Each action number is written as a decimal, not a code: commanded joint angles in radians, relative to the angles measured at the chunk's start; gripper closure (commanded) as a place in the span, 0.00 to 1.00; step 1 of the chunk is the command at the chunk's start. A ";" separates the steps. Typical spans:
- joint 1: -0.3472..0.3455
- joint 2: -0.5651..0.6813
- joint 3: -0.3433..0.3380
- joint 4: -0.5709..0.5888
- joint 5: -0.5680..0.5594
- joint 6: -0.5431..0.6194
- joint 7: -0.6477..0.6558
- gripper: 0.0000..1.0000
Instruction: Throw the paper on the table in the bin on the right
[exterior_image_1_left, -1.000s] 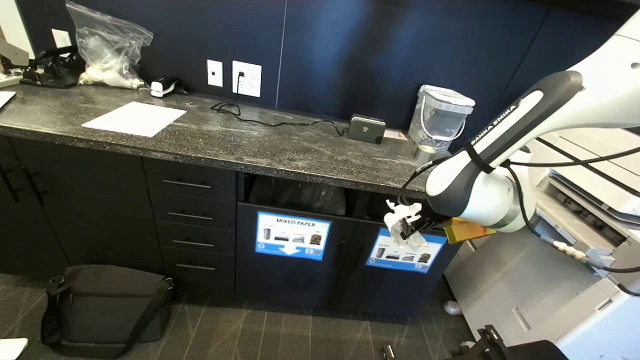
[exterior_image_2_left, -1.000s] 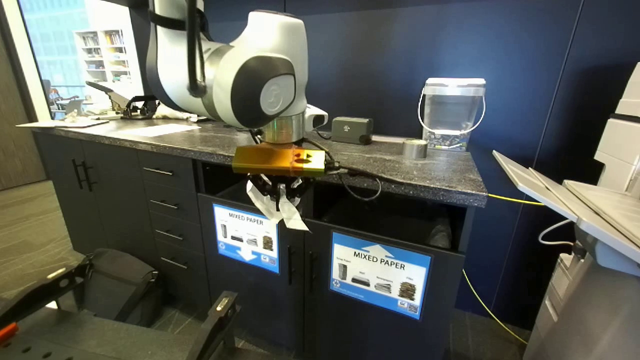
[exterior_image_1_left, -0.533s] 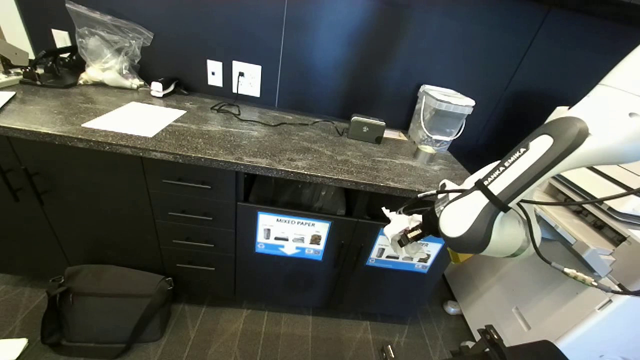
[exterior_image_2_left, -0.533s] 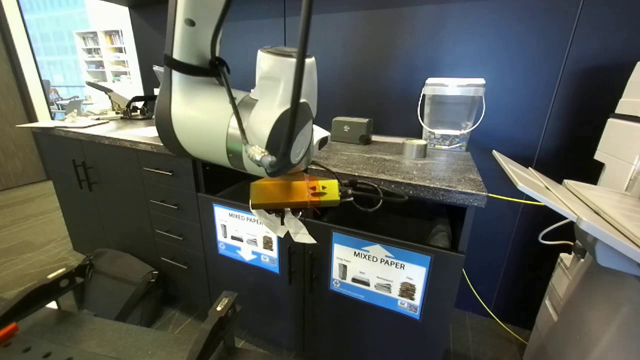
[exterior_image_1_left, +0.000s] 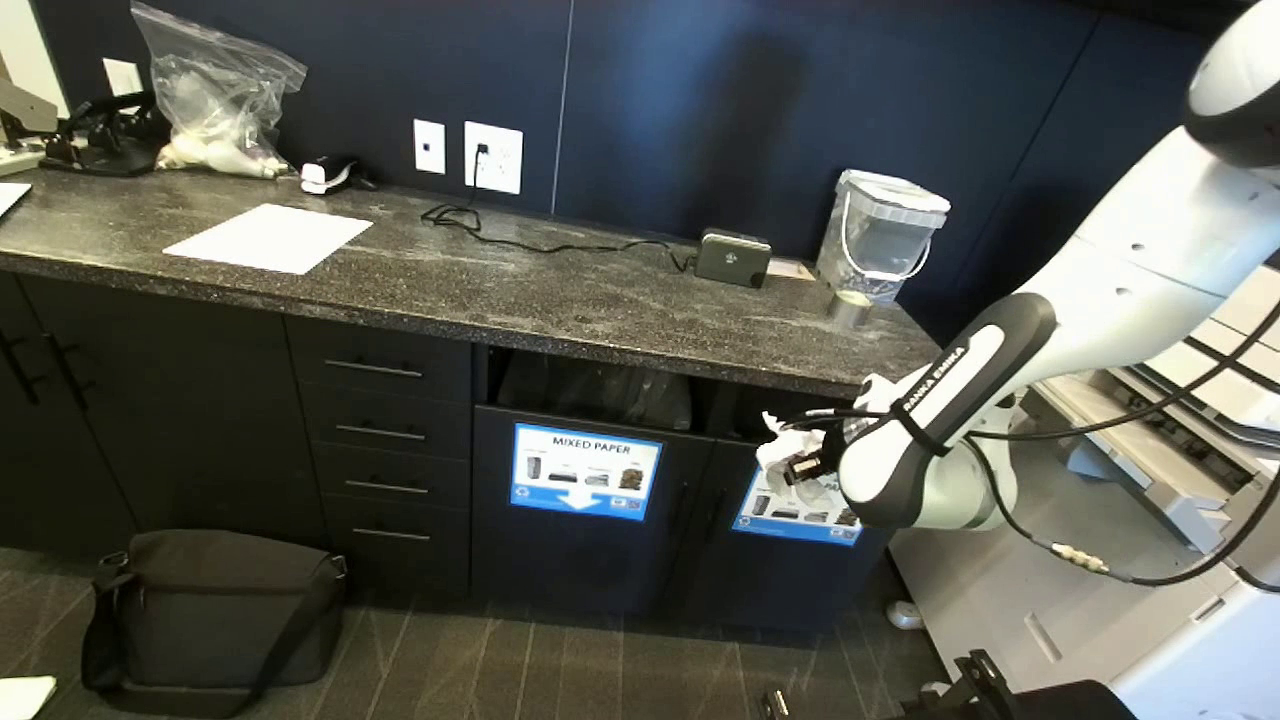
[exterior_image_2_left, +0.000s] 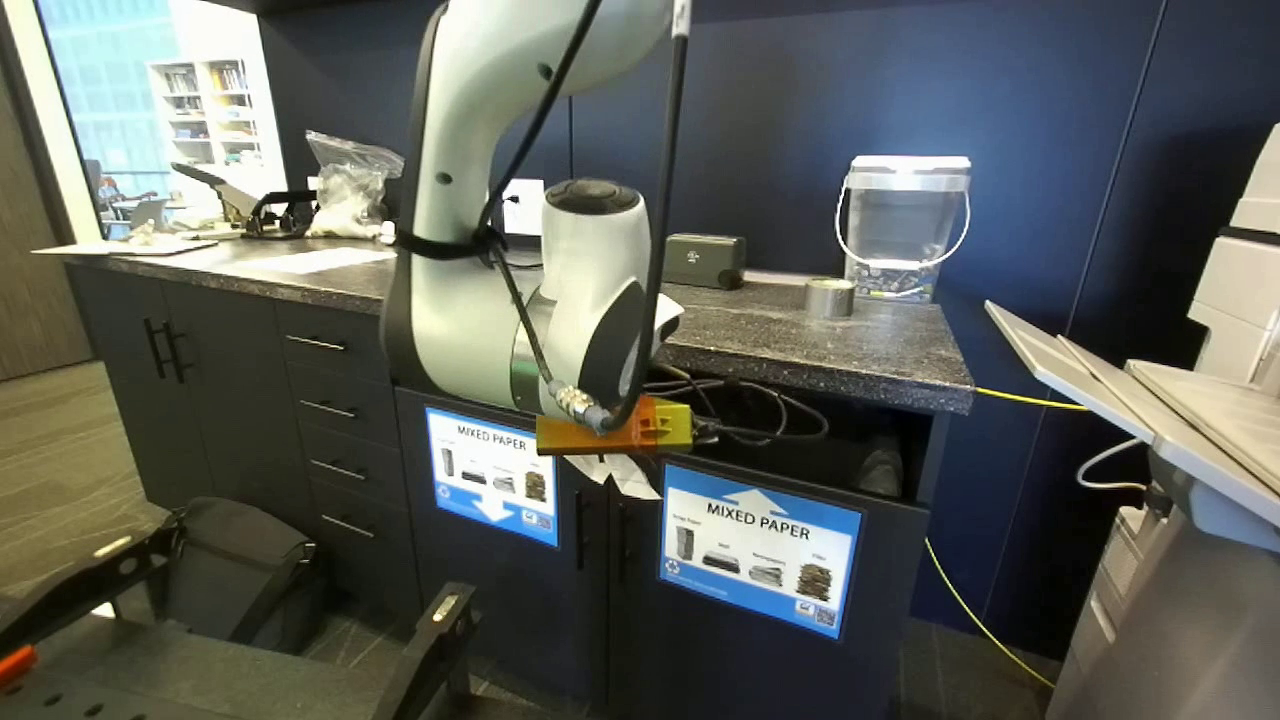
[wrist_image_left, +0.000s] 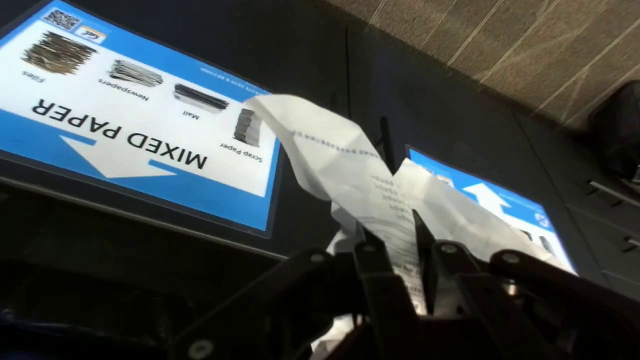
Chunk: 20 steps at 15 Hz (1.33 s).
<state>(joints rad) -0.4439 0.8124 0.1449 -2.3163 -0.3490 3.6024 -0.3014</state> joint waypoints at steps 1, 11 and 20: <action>0.118 0.152 -0.076 0.154 0.114 0.113 0.118 0.83; 0.230 0.398 -0.094 0.497 0.383 0.215 0.380 0.84; 0.313 0.579 -0.114 0.785 0.590 0.299 0.438 0.83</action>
<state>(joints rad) -0.1674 1.2880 0.0554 -1.6767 0.1843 3.8610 0.1013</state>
